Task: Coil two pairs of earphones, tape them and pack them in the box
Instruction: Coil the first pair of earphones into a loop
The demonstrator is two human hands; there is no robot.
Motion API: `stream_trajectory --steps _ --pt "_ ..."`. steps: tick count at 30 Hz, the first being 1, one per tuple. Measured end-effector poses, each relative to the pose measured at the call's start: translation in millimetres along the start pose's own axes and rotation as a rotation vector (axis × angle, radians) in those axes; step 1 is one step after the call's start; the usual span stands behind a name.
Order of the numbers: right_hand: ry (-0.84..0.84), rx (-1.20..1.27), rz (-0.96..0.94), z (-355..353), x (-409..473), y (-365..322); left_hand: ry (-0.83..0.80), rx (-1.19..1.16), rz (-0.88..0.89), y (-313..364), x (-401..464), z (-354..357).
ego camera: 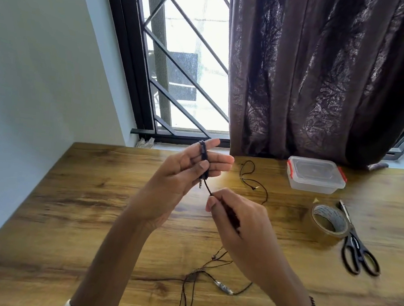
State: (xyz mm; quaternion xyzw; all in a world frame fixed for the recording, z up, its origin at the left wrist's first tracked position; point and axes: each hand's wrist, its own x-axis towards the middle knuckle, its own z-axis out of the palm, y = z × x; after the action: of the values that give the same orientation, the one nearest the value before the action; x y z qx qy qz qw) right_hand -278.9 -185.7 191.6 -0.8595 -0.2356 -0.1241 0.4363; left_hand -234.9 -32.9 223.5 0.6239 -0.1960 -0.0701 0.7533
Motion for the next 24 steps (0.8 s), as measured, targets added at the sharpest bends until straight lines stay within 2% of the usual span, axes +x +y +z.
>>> stream_trajectory --steps 8,17,24 --pt "0.063 -0.069 -0.048 -24.9 7.2 -11.2 -0.117 0.113 -0.017 -1.2 -5.0 1.1" --pt "-0.027 -0.207 -0.184 -50.3 30.2 -12.5 -0.309 0.086 -0.052 1.3 -13.9 -0.8" --pt "-0.088 -0.198 -0.304 -66.7 50.1 -13.4 -0.334 0.057 -0.066 8.5 -19.9 0.3"
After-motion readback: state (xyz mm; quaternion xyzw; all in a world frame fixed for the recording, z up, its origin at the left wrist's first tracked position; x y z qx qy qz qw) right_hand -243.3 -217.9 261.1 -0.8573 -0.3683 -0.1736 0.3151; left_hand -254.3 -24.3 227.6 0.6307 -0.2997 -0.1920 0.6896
